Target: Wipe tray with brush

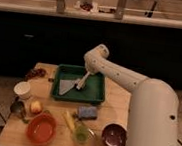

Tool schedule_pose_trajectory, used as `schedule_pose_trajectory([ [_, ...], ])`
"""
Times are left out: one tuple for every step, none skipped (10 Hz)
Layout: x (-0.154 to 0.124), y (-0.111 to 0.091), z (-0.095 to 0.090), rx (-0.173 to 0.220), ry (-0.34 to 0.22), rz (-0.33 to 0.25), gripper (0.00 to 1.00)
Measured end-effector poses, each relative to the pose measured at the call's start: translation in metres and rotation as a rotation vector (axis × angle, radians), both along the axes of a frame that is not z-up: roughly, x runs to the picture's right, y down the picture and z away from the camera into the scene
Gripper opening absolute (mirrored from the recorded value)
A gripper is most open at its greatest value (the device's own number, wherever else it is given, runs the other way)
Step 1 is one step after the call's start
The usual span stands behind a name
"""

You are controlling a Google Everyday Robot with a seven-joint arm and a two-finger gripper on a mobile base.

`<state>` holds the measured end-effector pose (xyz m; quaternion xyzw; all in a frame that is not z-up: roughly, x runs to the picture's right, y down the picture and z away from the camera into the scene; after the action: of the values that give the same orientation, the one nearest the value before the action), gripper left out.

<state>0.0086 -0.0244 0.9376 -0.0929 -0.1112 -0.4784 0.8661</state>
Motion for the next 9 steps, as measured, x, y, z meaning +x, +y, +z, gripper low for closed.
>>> schedule_pose_trajectory([
  [0.001, 0.007, -0.012, 0.01, -0.014, -0.024, 0.05],
  [0.003, 0.013, -0.018, 0.014, -0.019, -0.04, 0.05],
  [0.011, 0.019, -0.028, 0.021, -0.017, -0.064, 0.05],
  [0.018, 0.022, -0.033, 0.026, -0.01, -0.078, 0.05],
  [0.024, 0.023, -0.035, 0.028, -0.002, -0.086, 0.05],
  [0.038, 0.021, -0.034, 0.031, 0.028, -0.091, 0.05],
  [0.046, 0.017, -0.029, 0.035, 0.055, -0.089, 0.05],
  [0.05, 0.011, -0.022, 0.036, 0.079, -0.088, 0.05],
  [0.053, 0.003, -0.012, 0.038, 0.1, -0.082, 0.05],
])
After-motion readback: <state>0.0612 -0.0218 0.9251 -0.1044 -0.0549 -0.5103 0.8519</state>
